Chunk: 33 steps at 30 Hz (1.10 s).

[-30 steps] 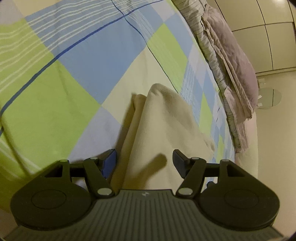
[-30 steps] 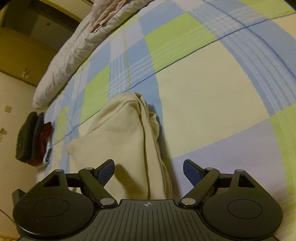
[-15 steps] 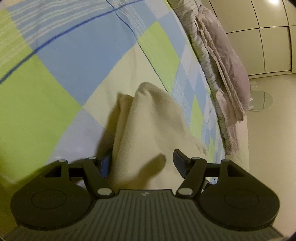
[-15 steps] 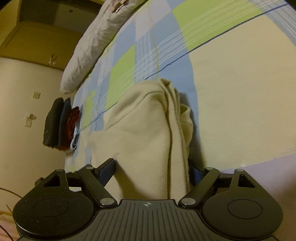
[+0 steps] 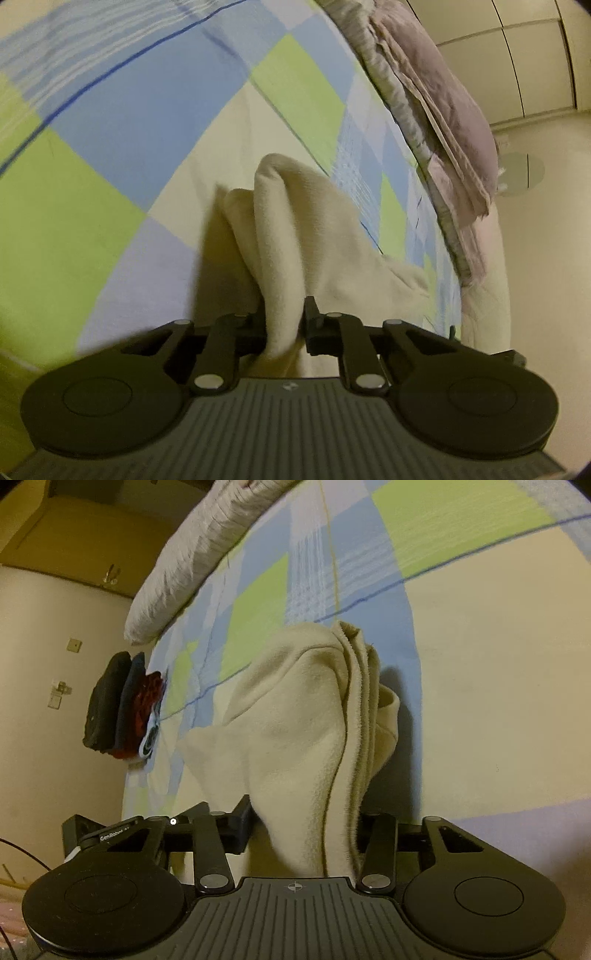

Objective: Fold clothes
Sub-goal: 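Lift the folded sweater with both grippers and carry it to the clothes stack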

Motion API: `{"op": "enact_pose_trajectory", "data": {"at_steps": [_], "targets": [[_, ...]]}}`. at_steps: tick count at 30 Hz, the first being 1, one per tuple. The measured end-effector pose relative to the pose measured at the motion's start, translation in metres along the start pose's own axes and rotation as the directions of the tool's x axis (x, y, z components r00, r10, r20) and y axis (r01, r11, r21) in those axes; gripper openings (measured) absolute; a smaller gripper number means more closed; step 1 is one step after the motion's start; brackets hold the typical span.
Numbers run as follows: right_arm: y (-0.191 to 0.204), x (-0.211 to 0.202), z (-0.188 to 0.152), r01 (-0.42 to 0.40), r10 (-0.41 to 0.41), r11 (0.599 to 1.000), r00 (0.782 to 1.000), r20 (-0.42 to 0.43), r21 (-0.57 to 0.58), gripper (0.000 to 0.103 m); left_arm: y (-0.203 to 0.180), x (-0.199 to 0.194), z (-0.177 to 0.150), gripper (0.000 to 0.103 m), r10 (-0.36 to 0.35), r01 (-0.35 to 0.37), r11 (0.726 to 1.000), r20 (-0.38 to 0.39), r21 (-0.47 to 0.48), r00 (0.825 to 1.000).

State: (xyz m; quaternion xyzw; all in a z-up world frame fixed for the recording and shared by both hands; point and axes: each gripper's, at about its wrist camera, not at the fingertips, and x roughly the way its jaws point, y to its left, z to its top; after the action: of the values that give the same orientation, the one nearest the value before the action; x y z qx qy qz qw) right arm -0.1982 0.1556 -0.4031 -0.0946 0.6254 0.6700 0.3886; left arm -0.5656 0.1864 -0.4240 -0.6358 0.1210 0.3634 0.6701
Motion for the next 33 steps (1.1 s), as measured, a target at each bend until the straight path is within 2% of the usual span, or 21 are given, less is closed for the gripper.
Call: {"op": "enact_pose_trajectory", "data": {"at_steps": [5, 10, 16, 21, 26, 30, 33], "targets": [[0.033, -0.018, -0.018, -0.025, 0.023, 0.998, 0.999, 0.036, 0.064, 0.042, -0.019, -0.042, 0.009, 0.011, -0.019, 0.019, 1.0, 0.014, 0.011, 1.0], [0.084, -0.026, -0.029, -0.047, 0.043, 0.994, 0.998, 0.052, 0.094, 0.042, -0.029, -0.097, 0.026, 0.011, -0.021, 0.021, 1.0, 0.037, 0.011, 0.999], [0.169, 0.009, -0.035, -0.086, 0.081, 0.994, 0.993, 0.081, 0.066, 0.042, -0.019, -0.18, 0.079, 0.011, -0.042, 0.037, 0.998, 0.073, 0.058, 0.996], [0.26, 0.071, -0.055, -0.14, 0.124, 0.985, 0.98, 0.153, 0.097, 0.042, 0.019, -0.272, 0.162, 0.011, -0.08, 0.068, 0.986, 0.075, 0.152, 0.994], [0.368, 0.163, -0.059, -0.189, 0.158, 0.971, 0.967, 0.2, 0.144, 0.042, 0.061, -0.375, 0.253, 0.011, -0.046, 0.021, 0.976, 0.111, 0.219, 0.993], [0.45, 0.233, -0.032, -0.218, 0.191, 0.969, 0.959, 0.209, 0.116, 0.042, 0.088, -0.439, 0.325, 0.011, -0.042, -0.002, 0.966, 0.163, 0.257, 0.986], [0.497, 0.277, -0.004, -0.221, 0.201, 0.972, 0.956, 0.214, 0.076, 0.042, 0.105, -0.467, 0.376, 0.011, -0.048, -0.008, 0.963, 0.205, 0.268, 0.978]]}}
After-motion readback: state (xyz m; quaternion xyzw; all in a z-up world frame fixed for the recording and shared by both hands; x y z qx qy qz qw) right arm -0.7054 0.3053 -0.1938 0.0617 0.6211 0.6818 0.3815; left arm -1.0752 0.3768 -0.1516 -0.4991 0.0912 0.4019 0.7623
